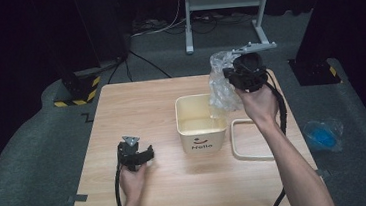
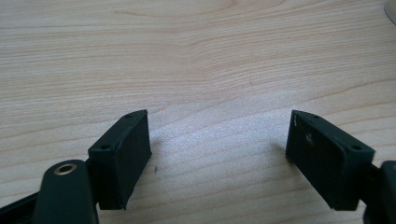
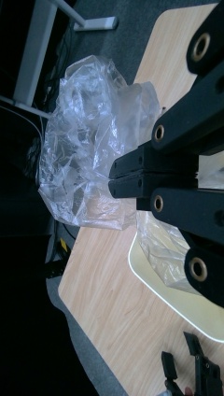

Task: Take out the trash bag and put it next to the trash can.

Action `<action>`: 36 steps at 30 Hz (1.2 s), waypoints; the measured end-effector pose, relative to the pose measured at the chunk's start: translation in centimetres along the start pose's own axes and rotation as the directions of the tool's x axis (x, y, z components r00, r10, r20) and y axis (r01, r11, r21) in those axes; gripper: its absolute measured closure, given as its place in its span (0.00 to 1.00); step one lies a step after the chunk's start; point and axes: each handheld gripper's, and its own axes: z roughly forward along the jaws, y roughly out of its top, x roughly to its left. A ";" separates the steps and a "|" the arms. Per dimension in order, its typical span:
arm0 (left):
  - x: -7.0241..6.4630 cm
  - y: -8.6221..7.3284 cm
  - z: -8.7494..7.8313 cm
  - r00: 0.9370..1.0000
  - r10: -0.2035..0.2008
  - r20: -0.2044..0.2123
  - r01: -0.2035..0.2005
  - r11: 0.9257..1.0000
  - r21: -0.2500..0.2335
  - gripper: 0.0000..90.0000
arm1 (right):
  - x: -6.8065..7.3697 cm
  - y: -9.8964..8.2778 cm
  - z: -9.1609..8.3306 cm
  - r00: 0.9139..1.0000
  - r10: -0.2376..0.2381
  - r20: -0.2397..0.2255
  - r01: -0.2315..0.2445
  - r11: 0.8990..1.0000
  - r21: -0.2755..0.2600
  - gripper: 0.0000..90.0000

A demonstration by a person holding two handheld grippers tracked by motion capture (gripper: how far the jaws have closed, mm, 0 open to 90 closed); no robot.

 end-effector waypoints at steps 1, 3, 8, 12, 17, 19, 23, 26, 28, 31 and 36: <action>0.0 0.0 0.0 1.000 0.000 0.000 0.000 1.000 0.000 0.24 | -0.1 -0.1 0.0 1.000 0.001 0.004 -0.001 1.000 0.002 1.00; 0.0 0.0 0.0 1.000 -0.001 0.002 0.001 1.000 0.000 0.24 | -0.4 -0.2 -0.1 1.000 0.006 0.009 -0.006 1.000 0.004 1.00; 0.0 0.0 0.0 1.000 0.001 0.000 -0.001 1.000 0.000 0.24 | -0.9 -0.6 -0.1 1.000 0.012 0.018 -0.012 1.000 0.010 1.00; 0.0 0.0 0.0 1.000 -0.001 0.001 0.001 1.000 -0.002 0.24 | -1.4 -0.9 0.0 0.999 0.018 0.029 -0.019 1.000 0.016 1.00; 0.0 0.0 0.0 1.000 -0.001 -0.001 0.001 1.000 -0.002 0.24 | -2.0 -1.2 -0.3 0.999 0.032 0.036 -0.032 0.999 0.010 1.00; 0.0 0.0 0.0 1.000 -0.002 0.002 0.002 1.000 -0.003 0.24 | -2.2 -1.3 -0.4 0.999 0.037 0.040 -0.037 0.999 0.010 1.00; 0.0 0.0 0.1 1.000 -0.005 0.004 0.005 1.000 -0.004 0.24 | -2.7 -1.5 -0.4 0.998 0.046 0.049 -0.047 0.999 0.013 1.00; 0.0 0.0 0.1 1.000 -0.005 0.004 0.005 1.000 -0.004 0.24 | -2.9 -1.7 -0.4 0.997 0.046 0.054 -0.047 0.999 0.017 1.00; 0.0 0.0 0.1 1.000 -0.003 0.003 0.003 1.000 -0.003 0.24 | -3.1 -1.8 -0.5 0.997 0.050 0.058 -0.051 0.998 0.020 1.00; 0.0 0.0 0.0 1.000 0.000 0.004 0.000 1.000 -0.001 0.24 | -3.4 -1.9 -0.7 0.997 0.051 0.063 -0.052 0.998 0.019 1.00; 0.0 0.0 0.1 1.000 -0.005 0.004 0.005 1.000 -0.005 0.24 | -3.9 -2.0 -1.0 0.996 0.059 0.070 -0.060 0.998 0.014 1.00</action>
